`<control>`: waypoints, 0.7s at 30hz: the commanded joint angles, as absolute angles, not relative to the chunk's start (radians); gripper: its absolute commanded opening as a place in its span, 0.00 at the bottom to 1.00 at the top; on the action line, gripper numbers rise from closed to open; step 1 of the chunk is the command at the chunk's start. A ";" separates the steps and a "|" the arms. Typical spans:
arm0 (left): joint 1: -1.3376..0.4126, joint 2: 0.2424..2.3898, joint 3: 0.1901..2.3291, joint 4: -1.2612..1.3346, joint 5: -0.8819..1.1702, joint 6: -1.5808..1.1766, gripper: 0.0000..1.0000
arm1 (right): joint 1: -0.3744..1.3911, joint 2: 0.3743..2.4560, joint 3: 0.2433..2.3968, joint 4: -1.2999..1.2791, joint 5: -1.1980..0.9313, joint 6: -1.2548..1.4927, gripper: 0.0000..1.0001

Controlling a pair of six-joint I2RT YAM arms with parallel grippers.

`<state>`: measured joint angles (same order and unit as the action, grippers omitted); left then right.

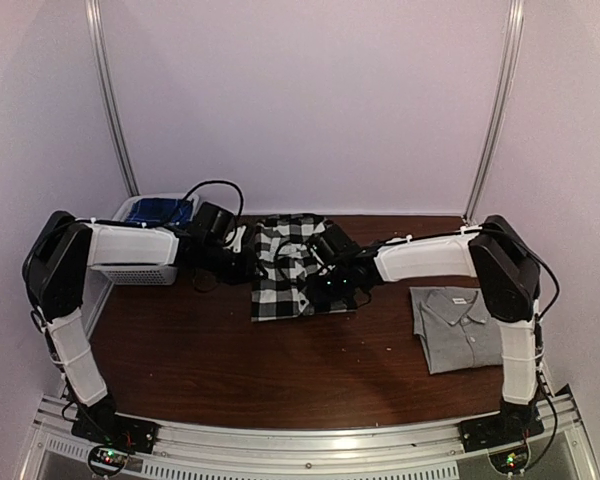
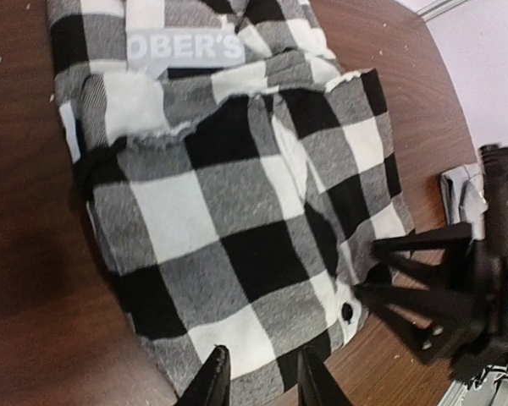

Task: Fold and stack the long sleeve shirts
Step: Smooth out the 2/3-rectangle-folded shirt at the center of the board, then pick up the 2/3-rectangle-folded shirt from the center of the board.

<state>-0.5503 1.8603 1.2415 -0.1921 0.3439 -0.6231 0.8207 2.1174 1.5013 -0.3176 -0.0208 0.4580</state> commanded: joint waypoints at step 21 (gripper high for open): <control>-0.550 1.668 0.804 -0.008 0.414 -0.744 0.29 | 0.617 1.749 0.961 -0.076 -0.299 0.544 0.43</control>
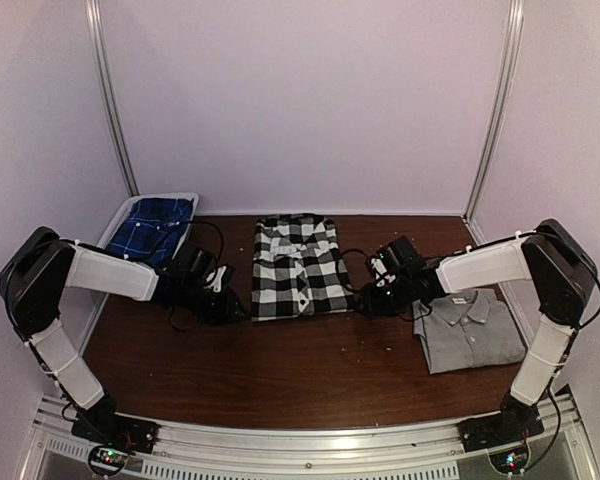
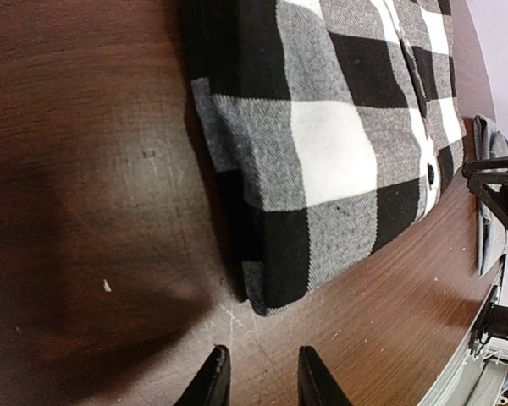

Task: Fold and stack the long sleeve shirts
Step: Pick up the 2/3-rectangle-folded shirt from the center of the board.

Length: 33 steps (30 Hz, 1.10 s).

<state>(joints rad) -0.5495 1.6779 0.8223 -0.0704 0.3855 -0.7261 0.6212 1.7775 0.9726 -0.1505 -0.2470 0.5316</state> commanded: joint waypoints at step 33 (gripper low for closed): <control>-0.603 1.825 0.901 0.014 0.362 -0.774 0.23 | 0.617 1.842 0.933 -0.003 -0.322 0.523 0.36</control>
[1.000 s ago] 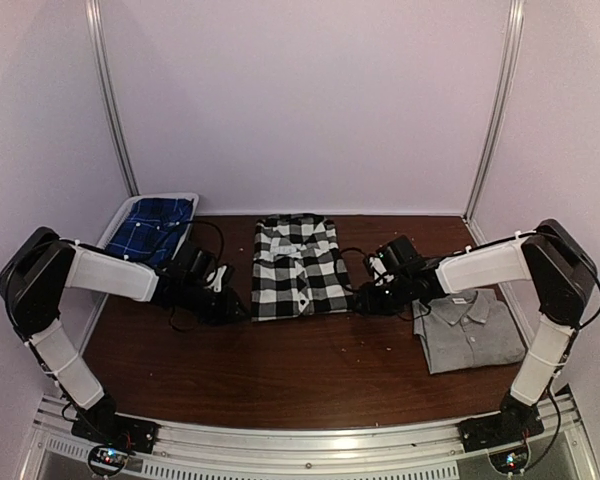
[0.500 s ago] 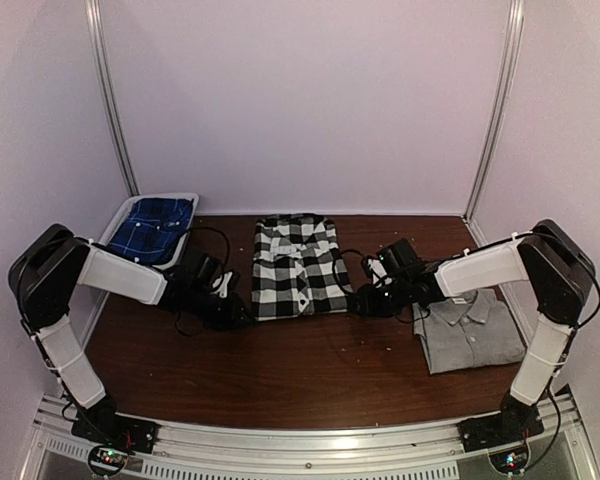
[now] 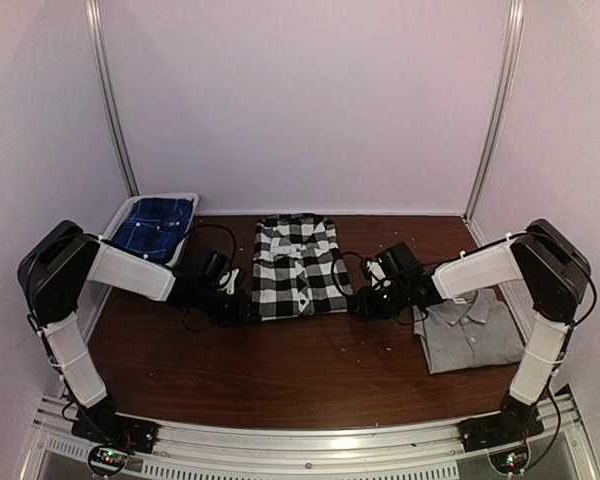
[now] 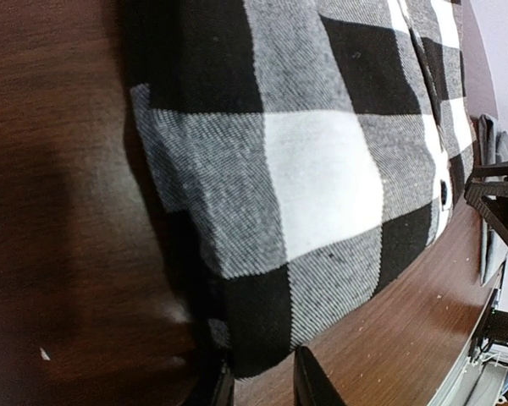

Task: Fold and stack the long sleeve shirts
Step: Pick up the 2/3-rectangle-folded shirt from the center of the board.

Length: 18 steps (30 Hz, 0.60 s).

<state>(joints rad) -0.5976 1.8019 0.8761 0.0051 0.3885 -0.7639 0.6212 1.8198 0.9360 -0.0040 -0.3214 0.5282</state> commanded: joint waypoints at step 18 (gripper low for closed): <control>-0.603 1.828 0.948 -0.030 0.348 -0.771 0.01 | 0.619 1.865 0.941 0.084 -0.326 0.501 0.25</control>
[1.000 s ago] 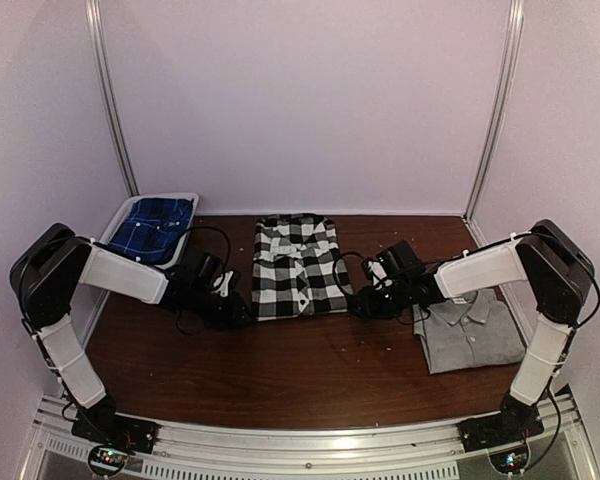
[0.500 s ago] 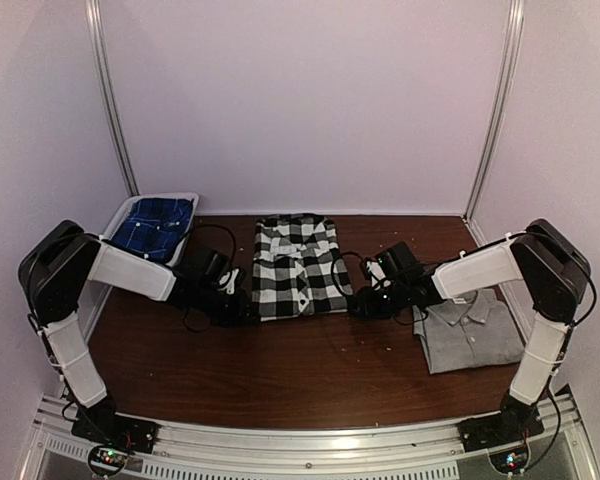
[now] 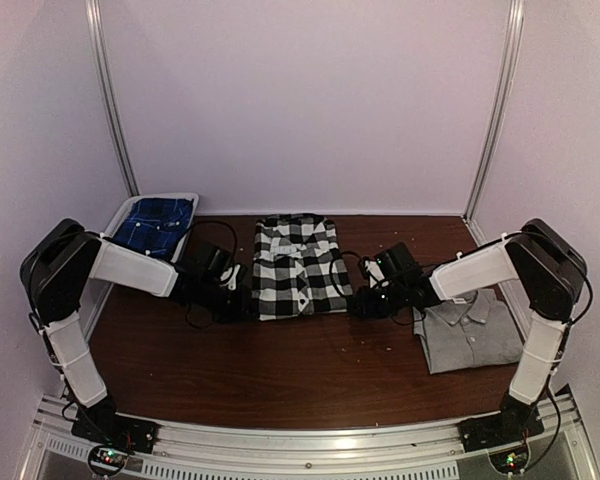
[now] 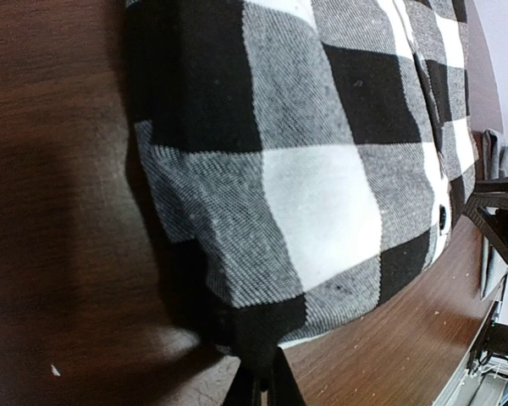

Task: Fold and stack the long sleeve shirts
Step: Pick up the 2/3-rectangle-folded shirt from the center of the board.

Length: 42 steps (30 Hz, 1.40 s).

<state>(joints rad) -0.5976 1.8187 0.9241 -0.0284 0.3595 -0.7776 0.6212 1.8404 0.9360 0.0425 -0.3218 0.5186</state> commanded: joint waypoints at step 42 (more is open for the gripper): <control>-0.773 1.206 0.543 -0.216 0.322 -0.848 0.00 | 0.906 1.335 0.587 -0.019 -0.204 0.678 0.00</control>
